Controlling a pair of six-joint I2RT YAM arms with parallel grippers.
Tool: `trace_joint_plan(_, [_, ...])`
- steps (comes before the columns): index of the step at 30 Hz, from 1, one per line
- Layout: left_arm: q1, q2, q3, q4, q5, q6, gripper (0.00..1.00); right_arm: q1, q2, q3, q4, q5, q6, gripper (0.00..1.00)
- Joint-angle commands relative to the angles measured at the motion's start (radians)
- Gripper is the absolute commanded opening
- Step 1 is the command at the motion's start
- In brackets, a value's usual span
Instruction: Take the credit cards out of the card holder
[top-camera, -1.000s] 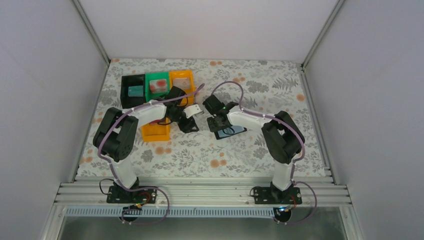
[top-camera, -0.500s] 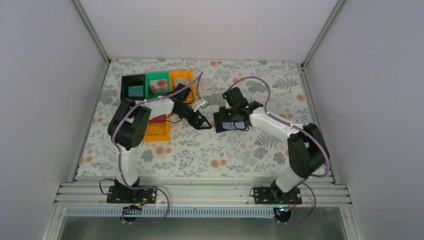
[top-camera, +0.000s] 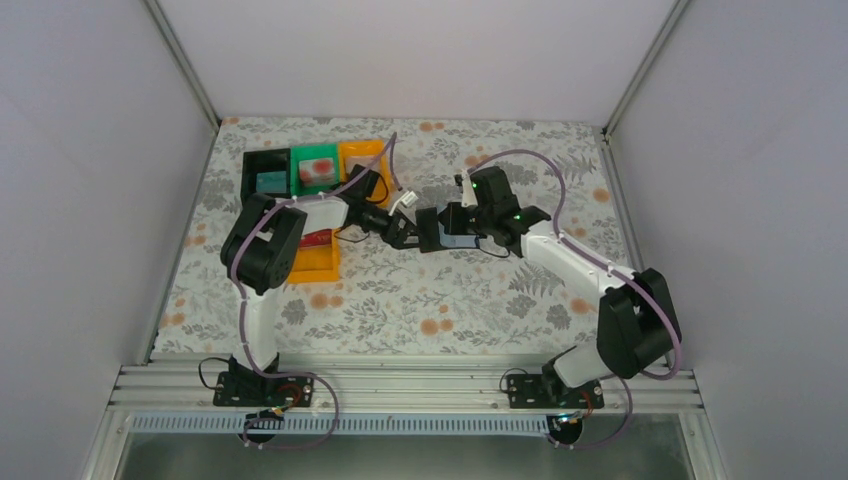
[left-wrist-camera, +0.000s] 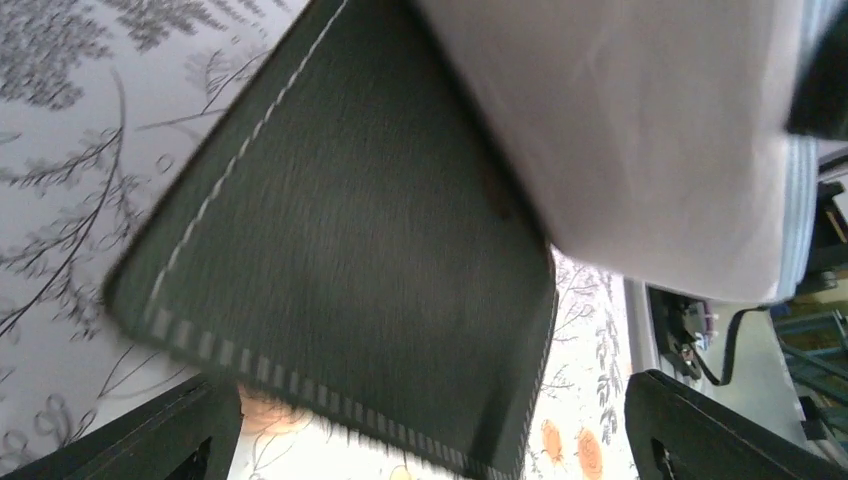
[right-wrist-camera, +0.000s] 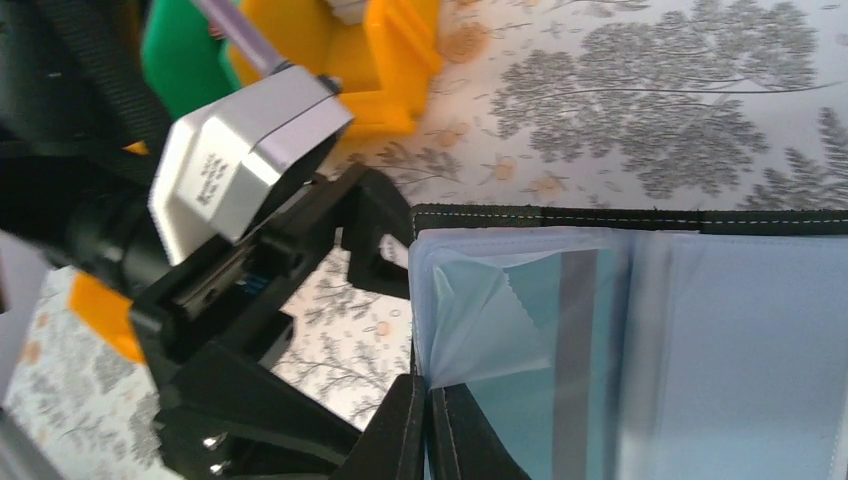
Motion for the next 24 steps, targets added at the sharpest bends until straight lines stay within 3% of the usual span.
trace_joint_plan(1, [-0.004,-0.001,0.024,0.055,0.118,-0.012,0.89,-0.007,-0.036,-0.021,0.090,-0.123,0.005,0.04])
trace_joint_plan(8, [-0.006,-0.070,0.022,0.015,0.169,0.070,0.32,-0.007,-0.062,-0.029,0.079,-0.165,-0.040,0.04])
trace_joint_plan(10, [-0.006,-0.084,0.026,0.018,0.167,0.071,0.08,-0.006,-0.068,-0.025,0.074,-0.194,-0.061,0.04])
trace_joint_plan(11, [-0.006,-0.088,0.030,0.015,0.155,0.071,0.03,-0.006,-0.072,-0.021,0.068,-0.203,-0.073,0.04])
trace_joint_plan(13, [-0.006,-0.095,0.041,-0.015,0.142,0.101,0.02,-0.007,-0.088,-0.013,0.037,-0.207,-0.107,0.04])
trace_joint_plan(14, [-0.006,-0.101,0.045,-0.033,0.133,0.116,0.02,-0.006,-0.098,-0.006,0.014,-0.192,-0.122,0.11])
trace_joint_plan(16, [-0.006,-0.122,0.045,-0.059,0.120,0.152,0.02,-0.007,-0.125,0.006,-0.037,-0.123,-0.147,0.36])
trace_joint_plan(18, [-0.009,-0.154,0.040,-0.071,0.107,0.186,0.02,-0.006,-0.154,0.011,-0.070,-0.055,-0.166,0.48])
trace_joint_plan(24, [-0.017,-0.202,0.080,-0.190,0.117,0.330,0.02,-0.007,-0.211,0.044,-0.119,0.003,-0.232,0.55])
